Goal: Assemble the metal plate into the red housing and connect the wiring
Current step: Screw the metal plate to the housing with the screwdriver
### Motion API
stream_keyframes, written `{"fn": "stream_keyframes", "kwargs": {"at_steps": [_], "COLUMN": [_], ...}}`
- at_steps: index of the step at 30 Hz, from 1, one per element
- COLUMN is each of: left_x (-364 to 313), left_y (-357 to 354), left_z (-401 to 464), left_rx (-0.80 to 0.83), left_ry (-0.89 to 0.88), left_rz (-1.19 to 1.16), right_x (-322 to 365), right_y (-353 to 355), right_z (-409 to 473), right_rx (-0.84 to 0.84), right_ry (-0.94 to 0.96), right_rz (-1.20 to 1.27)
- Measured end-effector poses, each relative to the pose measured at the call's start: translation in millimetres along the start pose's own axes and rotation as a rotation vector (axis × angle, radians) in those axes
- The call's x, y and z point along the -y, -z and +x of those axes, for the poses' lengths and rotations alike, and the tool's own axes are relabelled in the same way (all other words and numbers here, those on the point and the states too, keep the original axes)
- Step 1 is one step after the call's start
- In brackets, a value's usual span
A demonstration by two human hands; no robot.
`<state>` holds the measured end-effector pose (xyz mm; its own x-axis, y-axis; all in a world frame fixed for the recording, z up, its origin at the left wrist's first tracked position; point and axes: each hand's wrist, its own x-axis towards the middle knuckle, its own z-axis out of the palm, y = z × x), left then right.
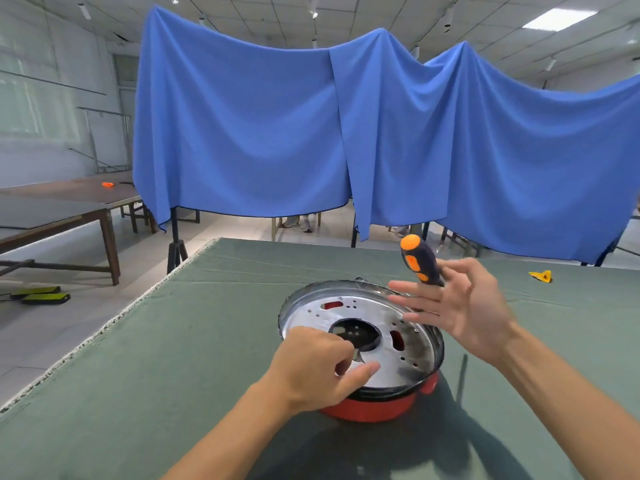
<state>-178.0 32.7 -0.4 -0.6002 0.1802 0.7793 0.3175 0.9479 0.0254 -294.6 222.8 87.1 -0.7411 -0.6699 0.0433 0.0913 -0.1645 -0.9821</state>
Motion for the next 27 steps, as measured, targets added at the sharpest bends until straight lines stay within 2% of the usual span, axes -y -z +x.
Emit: {"fn": "stream_keyframes", "kwargs": {"at_steps": [5,9,12,14,21,24,27], "left_x": [-6,-4,6,17,75,88,100], "left_y": [-3,-1,5,12,45,56,59], "left_z": [4,26,54,70,66,51,29], "left_rx": [-0.177,-0.372,-0.457,-0.544,-0.878,-1.106,-1.172], "left_ry": [-0.030,0.087,0.385,0.642,1.349,1.580,1.769], "left_rz": [0.057,-0.028,-0.105,-0.199,-0.341,-0.541,-0.872], "right_x": [-10,-4,4,7,-4,-20,-39], "right_y": [22,32,37,40,29,21,14], "right_z": [-7,-10,-12,-13,-11,-1,13], "right_rx": [-0.095,-0.165,-0.211,-0.227,-0.244,-0.261,-0.282], "right_ry": [-0.081,-0.019,0.064,0.122,0.186,0.196,0.155], "right_rz": [-0.038,-0.008,0.041,-0.028,-0.313,-0.396,-0.432]}}
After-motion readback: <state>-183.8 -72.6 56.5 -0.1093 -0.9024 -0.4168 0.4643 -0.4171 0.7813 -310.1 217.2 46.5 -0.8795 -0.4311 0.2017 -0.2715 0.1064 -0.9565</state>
